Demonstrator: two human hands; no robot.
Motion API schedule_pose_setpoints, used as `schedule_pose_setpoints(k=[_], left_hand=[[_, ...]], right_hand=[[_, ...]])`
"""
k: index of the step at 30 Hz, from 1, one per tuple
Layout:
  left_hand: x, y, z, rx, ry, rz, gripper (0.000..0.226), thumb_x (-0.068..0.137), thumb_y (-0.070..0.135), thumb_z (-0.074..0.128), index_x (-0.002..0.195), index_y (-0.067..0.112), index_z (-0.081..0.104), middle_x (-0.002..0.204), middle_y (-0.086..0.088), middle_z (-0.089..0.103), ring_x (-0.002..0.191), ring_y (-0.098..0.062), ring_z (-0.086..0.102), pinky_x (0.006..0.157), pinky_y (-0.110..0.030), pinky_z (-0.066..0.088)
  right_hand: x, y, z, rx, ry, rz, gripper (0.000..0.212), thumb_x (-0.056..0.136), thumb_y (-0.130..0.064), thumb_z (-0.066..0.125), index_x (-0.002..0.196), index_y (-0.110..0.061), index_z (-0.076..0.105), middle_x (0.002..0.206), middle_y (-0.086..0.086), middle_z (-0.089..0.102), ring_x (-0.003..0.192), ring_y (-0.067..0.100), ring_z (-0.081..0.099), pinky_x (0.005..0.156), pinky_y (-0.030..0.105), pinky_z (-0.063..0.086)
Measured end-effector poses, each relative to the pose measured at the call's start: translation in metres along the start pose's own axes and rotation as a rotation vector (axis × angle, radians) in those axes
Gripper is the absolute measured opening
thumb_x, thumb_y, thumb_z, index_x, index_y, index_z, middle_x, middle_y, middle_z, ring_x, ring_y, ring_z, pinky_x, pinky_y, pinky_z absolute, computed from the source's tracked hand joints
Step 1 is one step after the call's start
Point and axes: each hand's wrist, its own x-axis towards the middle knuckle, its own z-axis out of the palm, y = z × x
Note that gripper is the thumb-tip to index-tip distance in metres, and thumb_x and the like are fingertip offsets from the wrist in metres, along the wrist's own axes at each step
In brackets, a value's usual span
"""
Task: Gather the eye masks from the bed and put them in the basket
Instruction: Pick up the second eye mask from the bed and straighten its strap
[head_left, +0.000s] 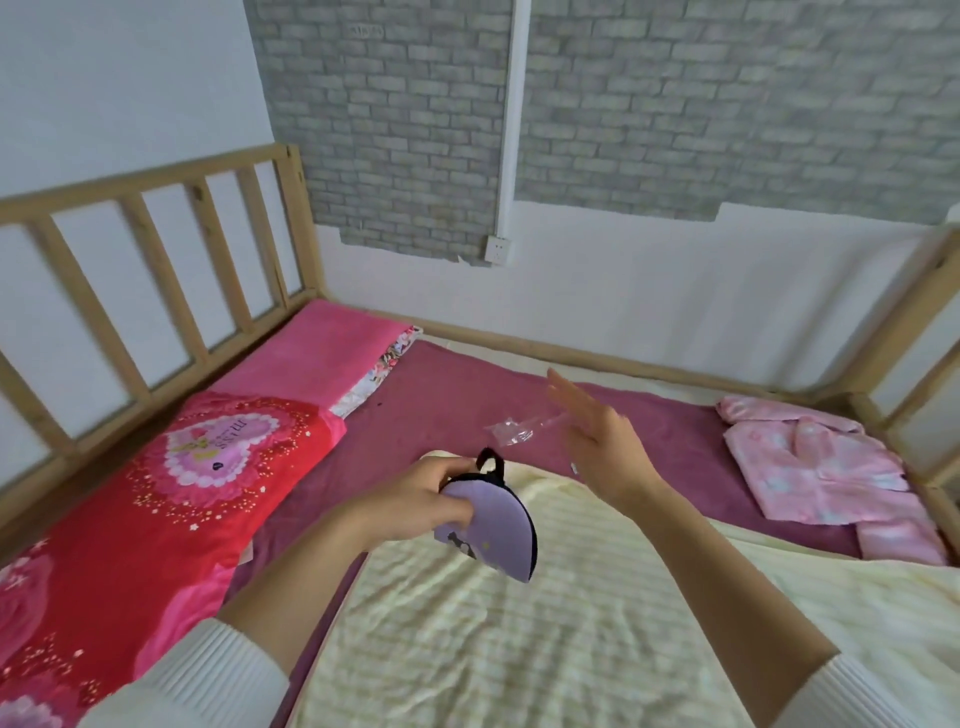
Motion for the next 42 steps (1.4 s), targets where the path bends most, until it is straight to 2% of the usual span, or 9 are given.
schedule_pose_setpoints(k=[2,7,14,22,26,28,33,37,42], left_hand=[[-0.002,0.000,-0.005,-0.073,0.003,0.017,0.019,0.065,0.005,0.056,0.082,0.009,0.063,0.073,0.003,0.054,0.069,-0.014,0.049,0.065,-0.031,0.039],[-0.002,-0.002,-0.021,-0.077,0.000,0.042,0.043,0.062,0.010,0.057,0.081,0.045,0.072,0.068,0.022,0.066,0.064,0.003,0.058,0.056,-0.012,0.046],[-0.004,-0.017,-0.042,-0.338,-0.036,0.077,0.027,0.056,0.010,0.057,0.076,0.017,0.073,0.072,-0.004,0.064,0.069,-0.019,0.055,0.059,-0.027,0.045],[-0.013,-0.035,-0.067,-0.597,0.079,-0.014,0.021,0.065,0.008,0.063,0.078,0.014,0.078,0.076,-0.009,0.075,0.065,-0.021,0.071,0.055,-0.026,0.054],[-0.015,-0.039,-0.069,-0.412,0.223,-0.062,0.021,0.069,0.009,0.064,0.086,0.015,0.076,0.082,-0.002,0.075,0.076,-0.017,0.068,0.068,-0.030,0.050],[-0.017,-0.035,-0.065,-0.231,0.176,-0.004,0.009,0.068,0.012,0.063,0.064,0.020,0.063,0.062,0.011,0.056,0.059,-0.008,0.050,0.059,-0.024,0.037],[-0.008,-0.026,-0.053,-0.155,0.159,0.086,0.026,0.070,0.001,0.066,0.058,0.023,0.058,0.056,0.012,0.052,0.054,-0.005,0.049,0.052,-0.014,0.040],[0.001,-0.029,-0.047,-0.221,0.324,0.079,0.018,0.076,0.008,0.074,0.079,-0.001,0.059,0.070,-0.004,0.058,0.065,-0.014,0.054,0.062,-0.024,0.042],[0.007,-0.030,-0.038,-0.599,0.326,0.025,0.009,0.088,0.001,0.061,0.088,0.003,0.052,0.092,-0.025,0.058,0.088,-0.029,0.061,0.080,-0.042,0.053]], right_hand=[[0.000,-0.008,0.002,-0.167,-0.033,-0.046,0.066,0.081,0.001,0.044,0.139,-0.030,0.048,0.138,-0.005,0.057,0.123,0.014,0.054,0.108,0.037,0.038],[-0.004,-0.024,0.010,0.262,-0.344,0.004,0.058,0.060,0.002,0.051,0.114,-0.010,0.069,0.124,0.000,0.067,0.114,0.009,0.058,0.089,0.018,0.046],[-0.008,-0.026,0.052,0.345,-0.285,-0.016,0.008,0.077,-0.003,0.074,0.085,-0.002,0.074,0.082,0.006,0.072,0.076,0.010,0.065,0.078,0.024,0.051],[0.007,-0.046,0.035,1.294,-0.234,0.208,0.008,0.087,-0.008,0.058,0.083,-0.014,0.062,0.056,0.000,0.054,0.051,0.016,0.052,0.058,0.028,0.053],[0.015,-0.054,0.022,1.672,-0.142,0.162,0.032,0.078,0.002,0.048,0.108,-0.003,0.060,0.090,0.013,0.075,0.075,0.021,0.073,0.068,0.031,0.060],[0.021,-0.058,0.026,1.535,-0.011,0.080,0.046,0.078,0.014,0.037,0.117,0.001,0.058,0.112,0.015,0.072,0.102,0.027,0.071,0.081,0.032,0.059],[0.020,-0.064,0.055,0.223,0.412,-0.085,0.052,0.084,0.006,0.059,0.129,-0.019,0.059,0.107,-0.015,0.069,0.095,0.001,0.064,0.087,0.021,0.053],[0.007,-0.059,0.067,0.268,0.306,0.016,0.055,0.073,-0.050,0.072,0.119,-0.023,0.061,0.095,-0.003,0.074,0.094,0.013,0.068,0.082,0.033,0.056],[0.000,-0.047,0.086,0.363,0.228,-0.046,0.051,0.077,-0.040,0.069,0.123,-0.020,0.062,0.111,-0.014,0.070,0.106,-0.003,0.062,0.087,0.011,0.047]])
